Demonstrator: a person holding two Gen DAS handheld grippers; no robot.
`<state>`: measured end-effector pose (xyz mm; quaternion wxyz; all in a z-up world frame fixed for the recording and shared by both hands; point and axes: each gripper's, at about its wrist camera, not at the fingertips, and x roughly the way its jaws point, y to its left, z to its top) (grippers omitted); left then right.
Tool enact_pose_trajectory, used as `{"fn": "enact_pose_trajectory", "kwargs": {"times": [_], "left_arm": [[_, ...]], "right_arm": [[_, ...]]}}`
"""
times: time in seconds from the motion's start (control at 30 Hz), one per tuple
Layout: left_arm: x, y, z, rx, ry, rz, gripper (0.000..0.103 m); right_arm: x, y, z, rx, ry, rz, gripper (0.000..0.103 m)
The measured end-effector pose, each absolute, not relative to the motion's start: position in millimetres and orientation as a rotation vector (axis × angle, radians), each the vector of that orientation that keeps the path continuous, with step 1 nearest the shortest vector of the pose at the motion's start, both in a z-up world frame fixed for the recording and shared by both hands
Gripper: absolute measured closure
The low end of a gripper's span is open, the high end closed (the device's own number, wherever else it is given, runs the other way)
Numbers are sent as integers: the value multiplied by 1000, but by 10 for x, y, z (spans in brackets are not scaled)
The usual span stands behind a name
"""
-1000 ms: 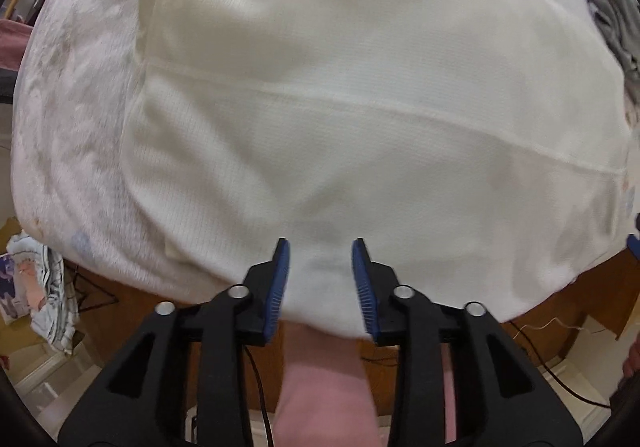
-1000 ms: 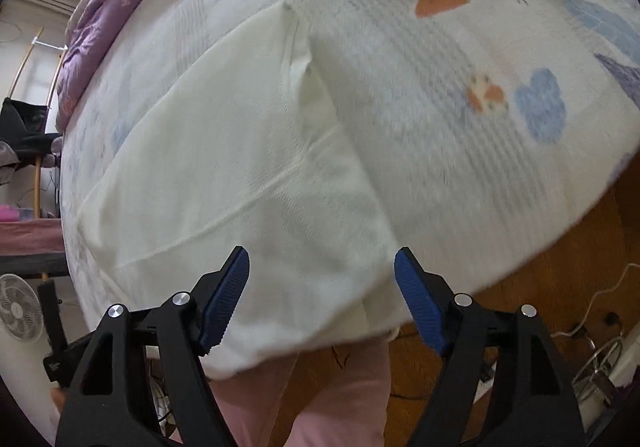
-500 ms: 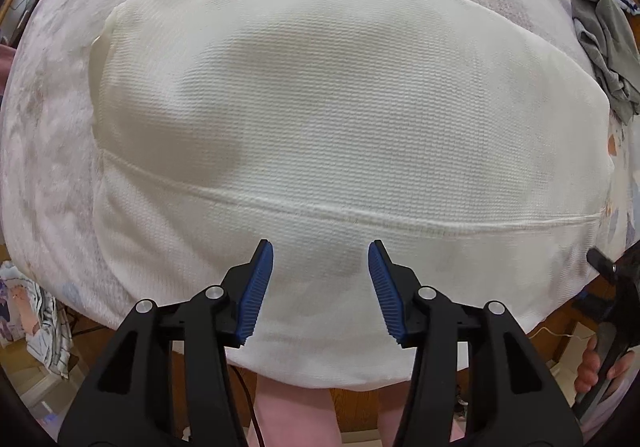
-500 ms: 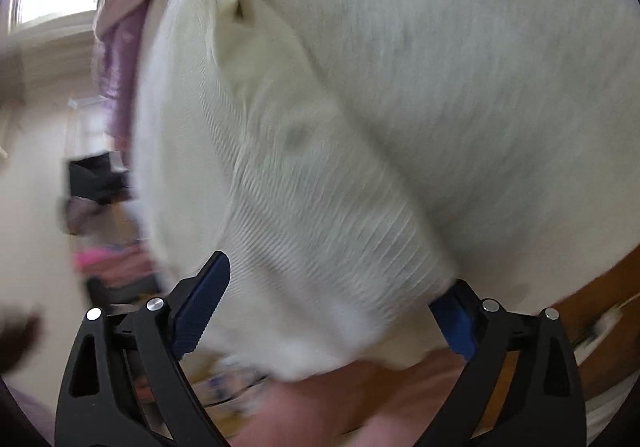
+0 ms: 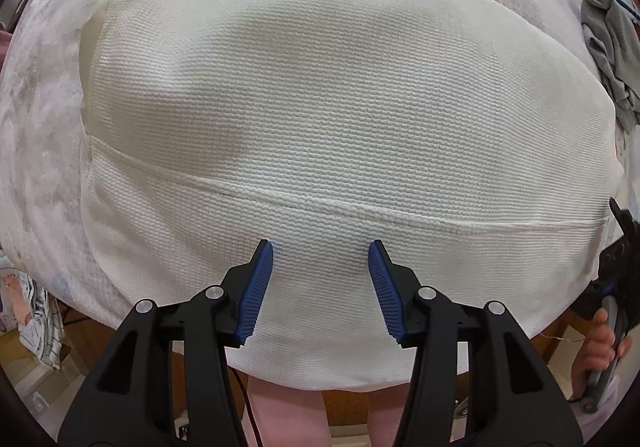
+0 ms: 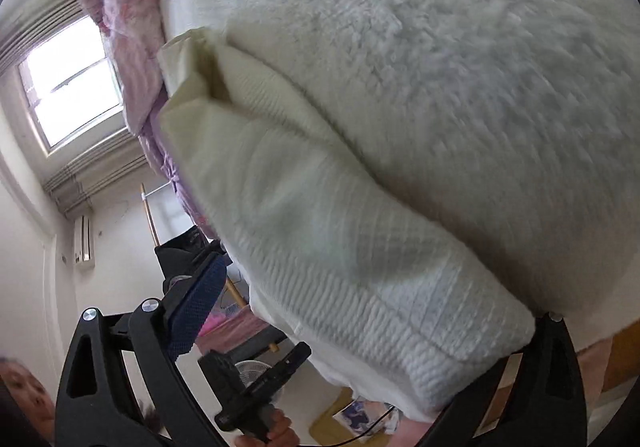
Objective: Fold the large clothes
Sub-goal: 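Grasp the jacket edge with the right tool and lift it while the left tool holds the fold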
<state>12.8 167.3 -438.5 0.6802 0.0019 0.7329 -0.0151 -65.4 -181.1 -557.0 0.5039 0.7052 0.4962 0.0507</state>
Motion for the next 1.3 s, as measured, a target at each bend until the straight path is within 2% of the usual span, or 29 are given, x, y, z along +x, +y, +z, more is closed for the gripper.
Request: {"fn": "enact_pose_trajectory", "kwargs": {"times": [0.13, 0.23, 0.3, 0.33, 0.53, 0.57, 0.6, 0.7, 0.8, 0.9, 0.93, 0.97, 1.0, 1.07, 1.17, 1.3], "left_arm": [[171, 1674, -4376, -6, 1637, -45, 51], [239, 1679, -4391, -8, 1642, -42, 50], [282, 1679, -4386, -15, 1644, -41, 50], [292, 1696, -4373, -21, 1641, -45, 50], [391, 1685, -4371, -4, 1626, -69, 48], [414, 1678, -4368, -2, 1625, -69, 48], [433, 1685, -4369, -3, 1623, -68, 48], [593, 1709, -4338, -51, 1611, -84, 48], [790, 1735, -4288, -77, 1613, -73, 48], [1011, 1722, -4163, -158, 1564, -129, 49], [1123, 1688, -4121, -183, 1544, -159, 56], [1190, 1648, -4097, -190, 1538, -173, 71], [1303, 1589, -4081, -188, 1532, -198, 77], [1452, 1469, -4028, -176, 1509, -232, 97], [1630, 1351, -3982, -182, 1447, -302, 103], [1862, 1120, -4093, -140, 1449, -314, 103]], "right_arm": [[-573, -1784, -5165, 1705, 1005, 332, 10], [-312, -1676, -4948, 1460, 1109, 310, 10], [-134, -1556, -5100, 1199, 1348, 138, 10], [-116, -1495, -5175, 1158, 1404, 105, 11], [-313, -1527, -5261, 1332, 1296, 28, 13], [-346, -1542, -5300, 1368, 1283, 20, 18], [-368, -1530, -5312, 1351, 1291, -7, 35], [-400, -1431, -5090, 1218, 1294, -68, 73], [-347, -1328, -4702, 967, 1297, -73, 83], [-295, -1135, -4457, 790, 1276, -83, 85], [-323, -1098, -4417, 776, 1268, -89, 86], [-345, -1056, -4375, 762, 1261, -102, 86], [-323, -999, -4339, 736, 1264, -120, 86], [-223, -923, -4281, 690, 1270, -128, 86], [-82, -841, -4181, 661, 1274, -133, 86], [79, -824, -4229, 665, 1290, -143, 86]]}}
